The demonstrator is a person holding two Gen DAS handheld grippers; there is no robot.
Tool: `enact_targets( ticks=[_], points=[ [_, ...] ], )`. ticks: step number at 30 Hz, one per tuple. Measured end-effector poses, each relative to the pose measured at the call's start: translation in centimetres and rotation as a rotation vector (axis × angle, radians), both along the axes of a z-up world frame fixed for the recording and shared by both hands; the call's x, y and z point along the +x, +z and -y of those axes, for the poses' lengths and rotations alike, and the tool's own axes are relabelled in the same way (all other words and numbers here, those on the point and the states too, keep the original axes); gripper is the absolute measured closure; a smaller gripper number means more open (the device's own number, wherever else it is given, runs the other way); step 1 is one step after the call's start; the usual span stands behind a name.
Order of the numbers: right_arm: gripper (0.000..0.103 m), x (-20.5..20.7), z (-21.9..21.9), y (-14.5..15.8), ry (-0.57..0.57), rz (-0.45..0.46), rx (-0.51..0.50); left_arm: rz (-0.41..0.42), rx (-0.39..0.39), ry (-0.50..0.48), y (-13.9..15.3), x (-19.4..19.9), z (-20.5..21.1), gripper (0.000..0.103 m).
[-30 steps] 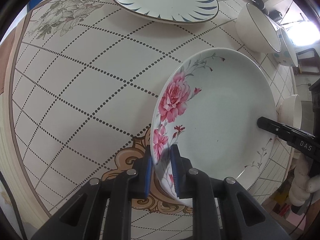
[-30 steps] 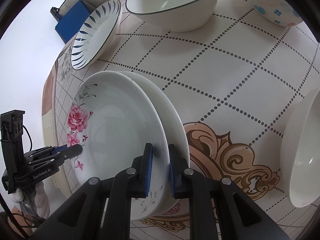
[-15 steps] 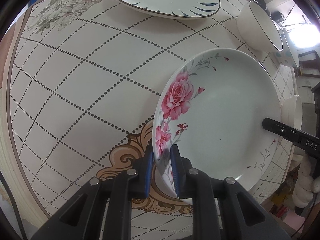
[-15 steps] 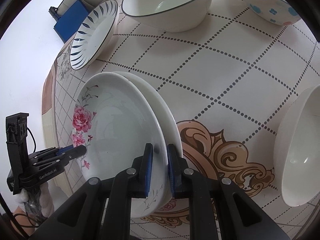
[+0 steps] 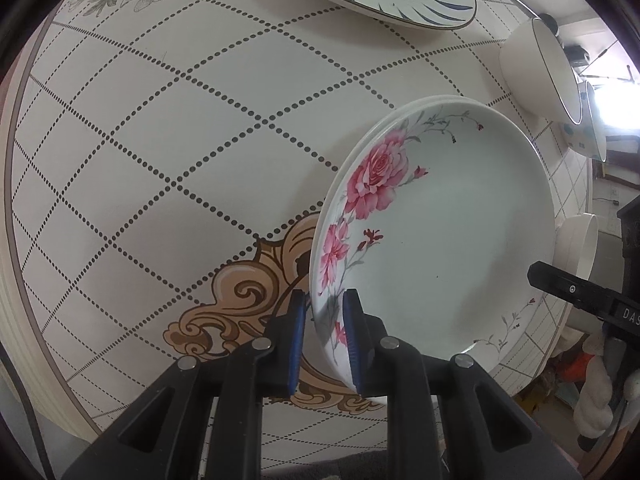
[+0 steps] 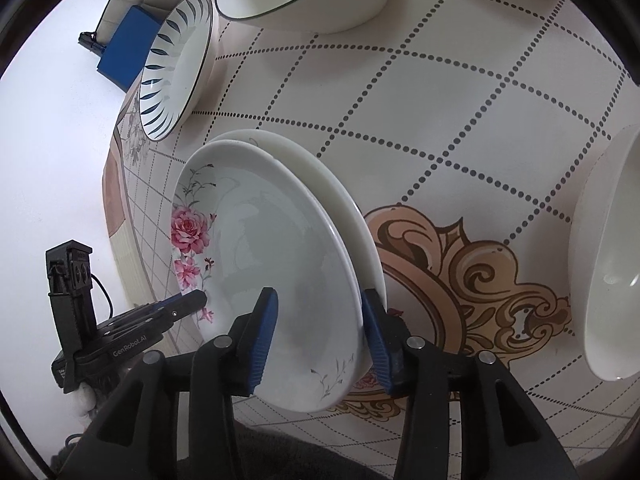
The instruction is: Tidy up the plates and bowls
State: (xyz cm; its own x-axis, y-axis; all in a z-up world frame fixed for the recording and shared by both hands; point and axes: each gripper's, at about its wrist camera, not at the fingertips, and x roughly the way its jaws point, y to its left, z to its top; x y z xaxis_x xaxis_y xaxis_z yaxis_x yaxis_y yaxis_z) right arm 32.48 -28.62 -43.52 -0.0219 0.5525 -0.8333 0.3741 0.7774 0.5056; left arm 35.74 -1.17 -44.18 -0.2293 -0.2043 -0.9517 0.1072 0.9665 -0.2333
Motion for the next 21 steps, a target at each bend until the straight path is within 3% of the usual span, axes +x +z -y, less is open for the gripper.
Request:
enact_targets(
  ticks=[13, 16, 21],
  points=[
    [0.055, 0.0, -1.6, 1.3, 0.001, -0.108, -0.162, 0.067, 0.094, -0.041, 1.7, -0.6, 0.9, 0.082],
    [0.055, -0.2, -1.4, 1.8, 0.002, -0.094, -0.225, 0.085, 0.105, -0.059, 1.8, -1.2, 2.2, 0.082],
    [0.055, -0.5, -1.7, 1.7, 0.013, -0.096, -0.247, 0.124, 0.115, -0.066, 2.7, -1.5, 3.1, 0.077]
  ],
)
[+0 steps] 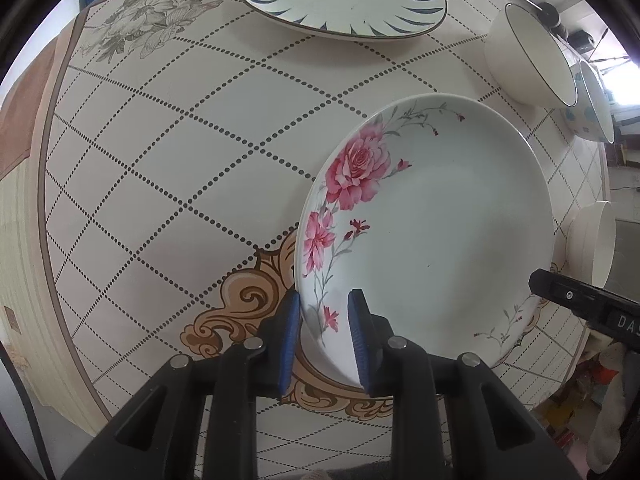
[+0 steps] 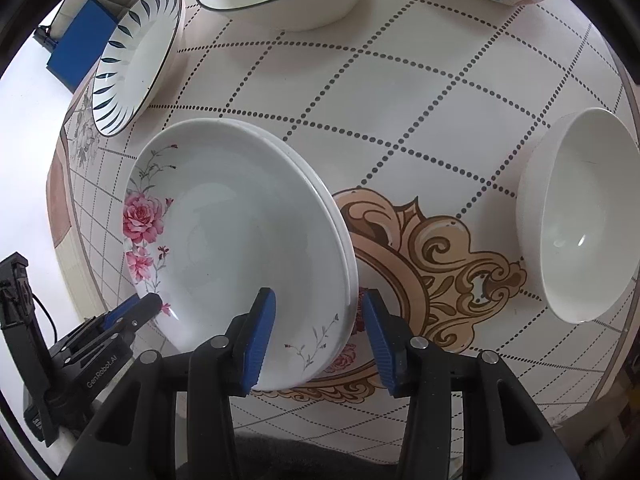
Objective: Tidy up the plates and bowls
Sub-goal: 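Open both grippers and release the pink-flower plate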
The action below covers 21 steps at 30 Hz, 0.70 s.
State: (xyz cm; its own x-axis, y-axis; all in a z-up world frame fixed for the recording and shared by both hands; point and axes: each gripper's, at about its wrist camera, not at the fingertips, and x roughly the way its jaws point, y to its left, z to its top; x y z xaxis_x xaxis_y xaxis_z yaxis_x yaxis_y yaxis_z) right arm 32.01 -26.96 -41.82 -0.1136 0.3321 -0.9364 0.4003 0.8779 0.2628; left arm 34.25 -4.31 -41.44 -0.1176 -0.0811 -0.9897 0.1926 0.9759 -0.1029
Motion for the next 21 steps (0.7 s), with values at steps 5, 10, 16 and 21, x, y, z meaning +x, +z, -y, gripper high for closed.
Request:
enact_targets(
  ticks=[5, 10, 16, 21],
  points=[
    [0.023, -0.3, -1.2, 1.1, 0.084, 0.042, -0.051, 0.097, 0.004, -0.004, 2.5, 0.4, 0.3, 0.036],
    [0.008, 1.0, -2.3, 4.0, 0.129, 0.154, -0.084, 0.140, -0.059, 0.038, 5.4, 3.9, -0.9, 0.036],
    [0.008, 6.7, -3.1, 8.8, 0.108, 0.291, 0.002, 0.189, -0.081, 0.109, 7.2, 10.9, -3.3, 0.036],
    [0.008, 15.0, -4.7, 11.7, 0.188, 0.394, -0.008, 0.151, -0.126, 0.218, 5.2, 16.6, -5.4, 0.037]
  ],
)
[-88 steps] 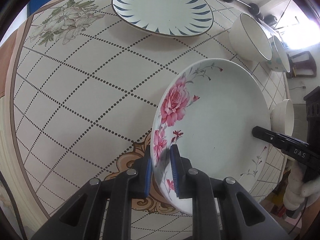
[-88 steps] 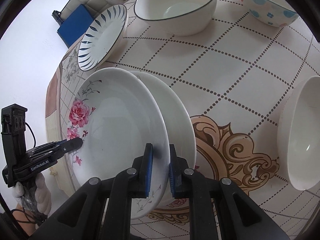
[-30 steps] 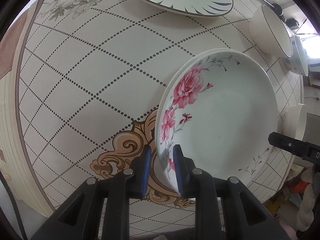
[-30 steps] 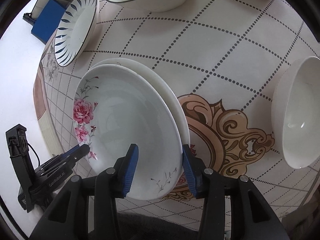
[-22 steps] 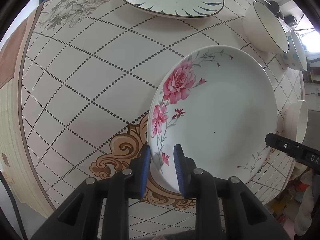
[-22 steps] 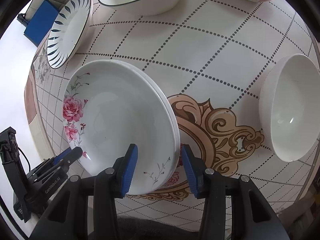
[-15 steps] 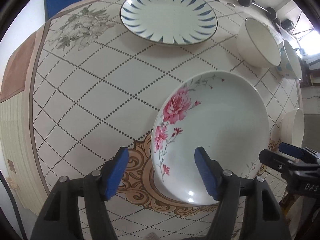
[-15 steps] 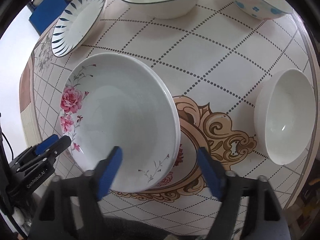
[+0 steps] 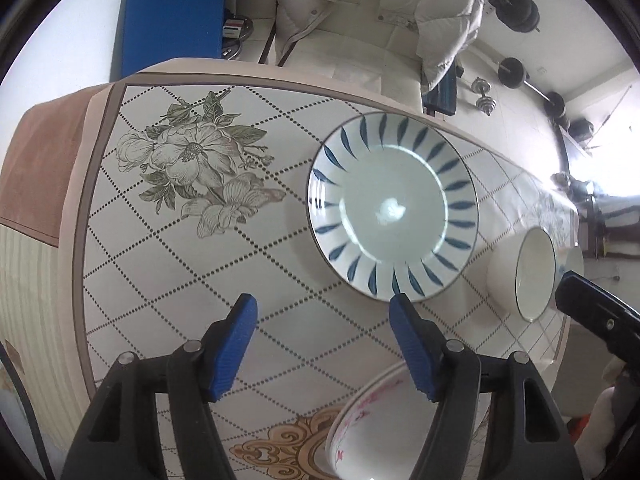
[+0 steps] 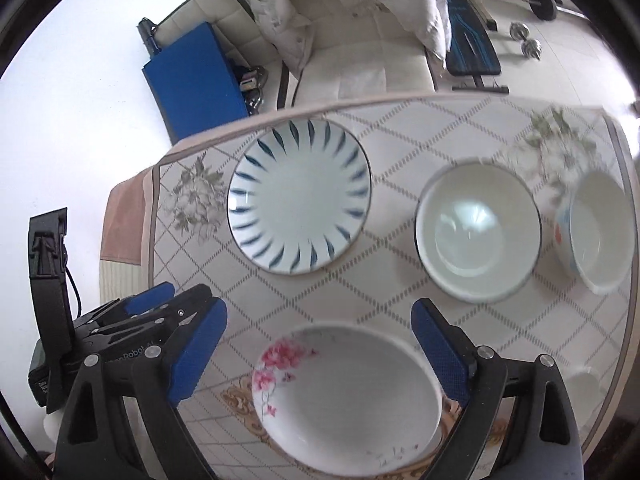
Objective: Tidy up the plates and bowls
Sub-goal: 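Open both grippers and release the pink-flower plate, then grasp the blue-striped plate rim with the left gripper while the right gripper grips it too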
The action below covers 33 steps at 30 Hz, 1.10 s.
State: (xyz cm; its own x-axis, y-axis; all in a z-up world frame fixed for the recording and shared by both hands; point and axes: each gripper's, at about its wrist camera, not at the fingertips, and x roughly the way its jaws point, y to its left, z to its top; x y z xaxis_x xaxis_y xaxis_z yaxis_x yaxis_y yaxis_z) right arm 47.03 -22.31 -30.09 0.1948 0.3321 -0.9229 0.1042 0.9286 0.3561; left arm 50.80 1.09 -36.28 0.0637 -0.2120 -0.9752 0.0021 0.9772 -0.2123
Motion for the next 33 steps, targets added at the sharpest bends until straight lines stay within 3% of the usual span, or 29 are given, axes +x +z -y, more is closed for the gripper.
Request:
enact_targets(
  ticks=[4, 8, 11, 14, 17, 18, 19, 21, 25, 33],
  points=[
    [0.008, 7.6, 0.4, -2.4, 0.045, -0.056, 0.024, -0.067, -0.083, 0.049, -3.0, 3.3, -0.7, 0.039],
    [0.008, 12.6, 1.8, -6.9, 0.038, -0.159, 0.057, -0.126, -0.110, 0.039, -5.9, 5.5, -0.1, 0.056],
    [0.019, 14.6, 2.1, -10.2, 0.047, -0.225, 0.062, -0.157, -0.113, 0.022, -7.5, 6.4, 0.5, 0.058],
    [0.030, 15.2, 1.7, -12.7, 0.081, -0.268, 0.073, -0.117, -0.077, -0.025, -7.7, 6.6, 1.3, 0.062],
    [0.043, 15.5, 1.1, -14.1, 0.101, -0.285, 0.040, -0.093, -0.035, -0.073, -7.9, 6.3, 2.1, 0.076],
    [0.049, 15.5, 1.0, -13.9, 0.108, -0.264, 0.030, -0.085, -0.029, -0.077, -7.9, 6.2, 2.3, 0.076],
    [0.072, 15.5, 0.7, -13.7, 0.118, -0.252, 0.038, -0.080, -0.027, -0.075, -7.9, 6.1, 2.3, 0.076],
    [0.082, 15.3, 0.3, -13.8, 0.136, -0.251, -0.018, -0.069, -0.018, -0.065, -7.8, 6.0, 2.3, 0.080],
    [0.084, 15.1, 0.0, -13.4, 0.156, -0.201, -0.043, -0.046, 0.015, -0.053, -7.3, 5.5, 2.1, 0.082],
    [0.086, 13.3, 0.3, -13.0, 0.130, -0.192, -0.017, -0.016, 0.018, -0.055, -5.4, 4.9, 1.7, 0.082]
  ],
)
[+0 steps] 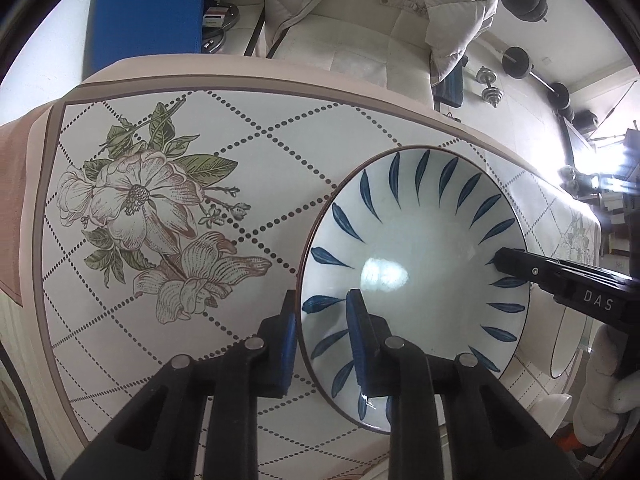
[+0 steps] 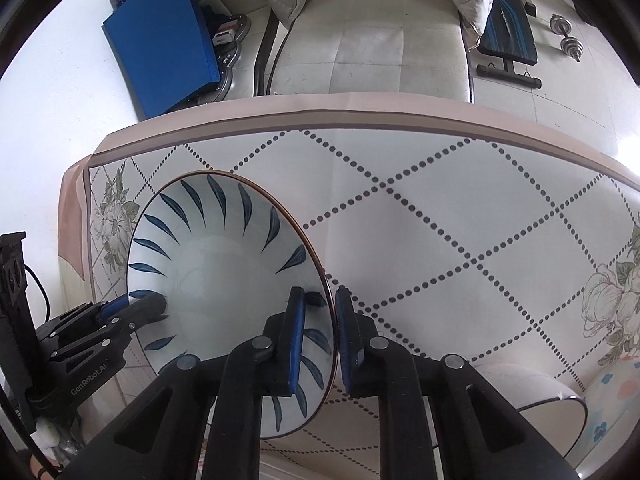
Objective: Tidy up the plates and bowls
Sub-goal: 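Grasp the blue-striped plate rim with the left gripper while the right gripper grips it too, then carry the blue-striped plate with both grippers and lower it onto the pink-flower plate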
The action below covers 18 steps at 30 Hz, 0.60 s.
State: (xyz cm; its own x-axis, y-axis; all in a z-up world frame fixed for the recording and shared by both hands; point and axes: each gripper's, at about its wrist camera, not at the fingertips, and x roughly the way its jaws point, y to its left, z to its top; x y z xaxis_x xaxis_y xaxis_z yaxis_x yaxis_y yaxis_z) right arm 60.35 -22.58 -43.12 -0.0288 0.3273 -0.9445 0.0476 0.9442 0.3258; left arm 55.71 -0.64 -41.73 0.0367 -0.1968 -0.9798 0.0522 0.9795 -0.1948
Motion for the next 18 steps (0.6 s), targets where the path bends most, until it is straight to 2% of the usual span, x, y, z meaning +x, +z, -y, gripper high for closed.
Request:
enact_targets(
  ticks=[9, 18],
  points=[
    [0.086, -2.4, 1.0, 2.4, -0.050, 0.028, 0.040, 0.054, -0.004, -0.017, 4.0, -1.5, 0.0, 0.082],
    [0.086, -5.9, 1.5, 6.8, -0.064, 0.078, 0.077, 0.111, -0.010, -0.035, 8.9, -4.8, -0.5, 0.082]
  ],
)
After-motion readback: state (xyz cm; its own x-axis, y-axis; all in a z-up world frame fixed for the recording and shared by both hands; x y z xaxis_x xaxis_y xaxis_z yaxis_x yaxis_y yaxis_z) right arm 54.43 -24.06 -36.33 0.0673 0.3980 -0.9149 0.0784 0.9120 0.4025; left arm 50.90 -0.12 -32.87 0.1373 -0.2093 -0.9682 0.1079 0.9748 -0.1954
